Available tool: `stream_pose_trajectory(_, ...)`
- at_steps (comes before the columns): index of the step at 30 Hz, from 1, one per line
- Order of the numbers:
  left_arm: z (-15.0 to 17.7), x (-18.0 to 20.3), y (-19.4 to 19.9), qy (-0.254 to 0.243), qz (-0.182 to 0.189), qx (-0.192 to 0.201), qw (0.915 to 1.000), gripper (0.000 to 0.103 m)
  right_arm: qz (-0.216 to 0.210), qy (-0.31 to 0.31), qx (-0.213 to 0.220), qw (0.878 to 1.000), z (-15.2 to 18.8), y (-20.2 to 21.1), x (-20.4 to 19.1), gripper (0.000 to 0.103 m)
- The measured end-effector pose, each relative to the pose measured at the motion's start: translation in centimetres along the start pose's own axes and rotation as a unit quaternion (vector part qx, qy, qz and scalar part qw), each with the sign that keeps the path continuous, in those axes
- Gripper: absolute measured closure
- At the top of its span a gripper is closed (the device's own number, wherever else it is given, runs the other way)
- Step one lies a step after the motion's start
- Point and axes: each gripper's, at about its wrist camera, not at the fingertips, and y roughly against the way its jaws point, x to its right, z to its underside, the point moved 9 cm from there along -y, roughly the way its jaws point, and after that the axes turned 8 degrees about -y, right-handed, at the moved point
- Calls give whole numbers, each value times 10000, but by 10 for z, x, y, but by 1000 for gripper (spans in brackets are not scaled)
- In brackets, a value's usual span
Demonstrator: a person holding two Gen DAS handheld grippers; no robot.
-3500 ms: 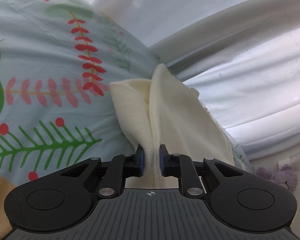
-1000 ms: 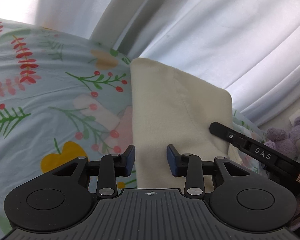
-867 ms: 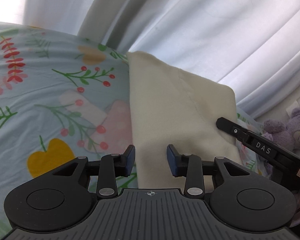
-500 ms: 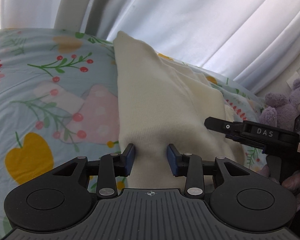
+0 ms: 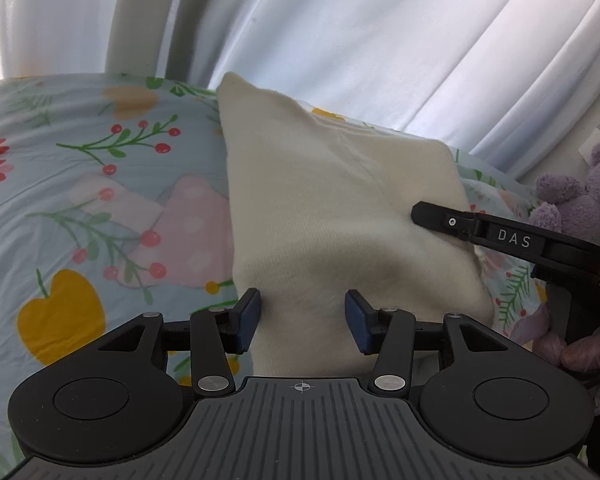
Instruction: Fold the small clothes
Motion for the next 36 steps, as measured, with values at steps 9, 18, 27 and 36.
stream_pose_trajectory(9, -3, 19, -8, -294, 151, -64, 9994, 51, 940, 477, 806, 9912, -24, 31, 26, 91)
stream_pose_trajectory(18, 18, 20, -15, -269, 322, -413, 9983, 51, 1298, -183, 474, 9902, 0, 26, 77, 77)
stream_pose_trajectory(27, 40, 38, -6, -301, 589, -424, 9969, 46, 254, -2288, 264, 9728, 43, 98, 94, 47)
stream_pose_trajectory(36, 47, 61, -7, -85, 995, -553, 9935, 46, -852, -3279, -74, 9408, 71, 56, 79, 76)
